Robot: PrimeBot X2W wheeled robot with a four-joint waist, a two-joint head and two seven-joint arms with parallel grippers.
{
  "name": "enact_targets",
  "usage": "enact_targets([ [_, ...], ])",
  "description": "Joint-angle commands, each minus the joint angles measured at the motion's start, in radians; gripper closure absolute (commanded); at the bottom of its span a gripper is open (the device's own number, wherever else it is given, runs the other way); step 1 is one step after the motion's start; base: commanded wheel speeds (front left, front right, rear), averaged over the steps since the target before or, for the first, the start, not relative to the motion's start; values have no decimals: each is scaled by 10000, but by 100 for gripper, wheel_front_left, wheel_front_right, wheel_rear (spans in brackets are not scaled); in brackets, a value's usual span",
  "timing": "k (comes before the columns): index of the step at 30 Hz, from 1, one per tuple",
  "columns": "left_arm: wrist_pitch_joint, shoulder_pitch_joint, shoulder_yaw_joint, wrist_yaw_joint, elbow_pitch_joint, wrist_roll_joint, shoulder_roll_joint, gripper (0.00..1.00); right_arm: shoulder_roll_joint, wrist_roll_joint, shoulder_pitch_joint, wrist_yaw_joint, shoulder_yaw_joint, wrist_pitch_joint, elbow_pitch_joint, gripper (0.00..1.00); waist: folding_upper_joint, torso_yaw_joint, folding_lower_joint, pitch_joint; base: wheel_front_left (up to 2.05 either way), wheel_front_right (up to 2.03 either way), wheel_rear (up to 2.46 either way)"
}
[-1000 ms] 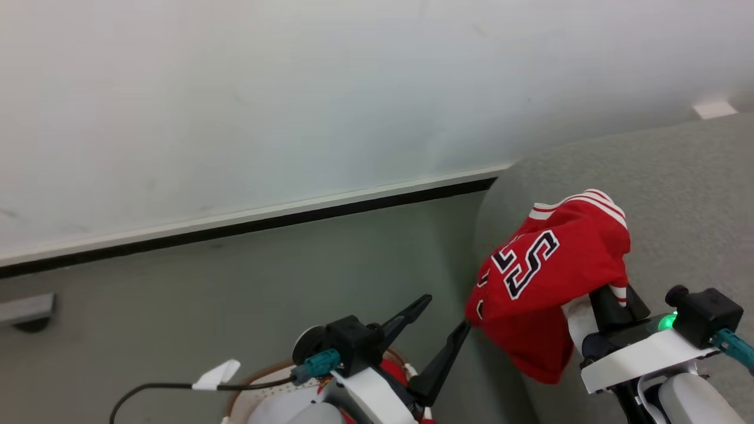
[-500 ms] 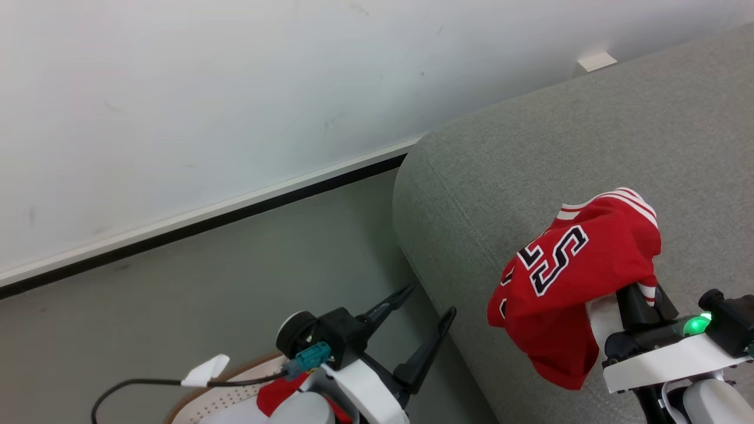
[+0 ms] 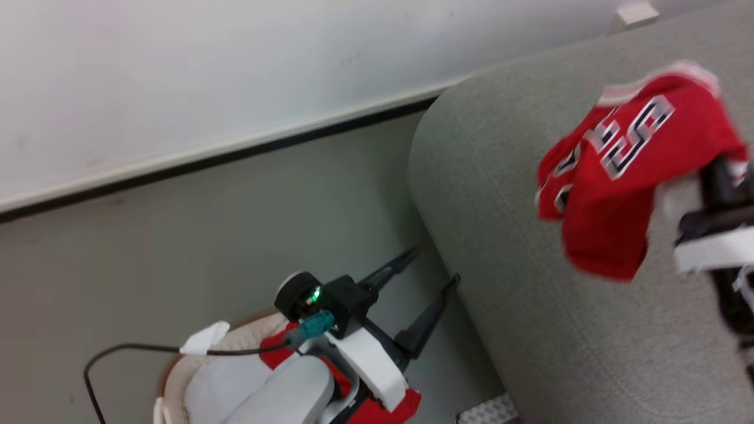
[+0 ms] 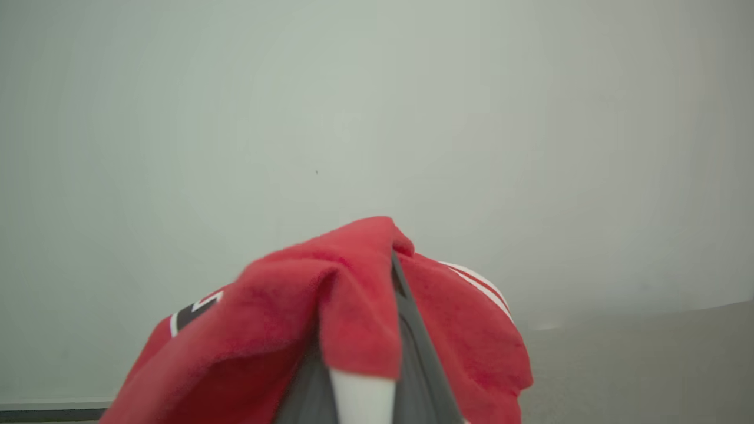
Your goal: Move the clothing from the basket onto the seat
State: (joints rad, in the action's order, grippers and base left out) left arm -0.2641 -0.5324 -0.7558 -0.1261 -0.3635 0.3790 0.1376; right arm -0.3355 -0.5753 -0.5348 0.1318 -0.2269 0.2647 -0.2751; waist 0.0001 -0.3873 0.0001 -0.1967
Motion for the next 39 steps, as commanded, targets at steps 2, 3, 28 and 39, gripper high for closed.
enact_targets([
  [2, 43, -394, -35, -32, 45, -163, 228, 0, -451, -307, -1121, -21, 279, -7, -404, 100, -1, 628, -1, -1258, 0, 0, 0],
  [3, 57, -537, -32, -32, 82, -210, 290, 0, -543, -390, -1498, -21, 420, -5, -534, 100, -1, 733, -1, -1556, 0, 0, 0],
  [28, 83, -2022, 43, 169, 426, -567, 852, 0, -2677, 1437, -6801, -22, 40, -1862, -7802, 100, -1, 2633, -1, -4757, 0, 0, 0],
  [39, 12, -1606, 125, 228, 94, -337, 825, 0, -2369, 1281, -6486, -22, -1167, -2610, -8489, 0, -1, 2376, -1, -3730, 0, 0, 0],
])
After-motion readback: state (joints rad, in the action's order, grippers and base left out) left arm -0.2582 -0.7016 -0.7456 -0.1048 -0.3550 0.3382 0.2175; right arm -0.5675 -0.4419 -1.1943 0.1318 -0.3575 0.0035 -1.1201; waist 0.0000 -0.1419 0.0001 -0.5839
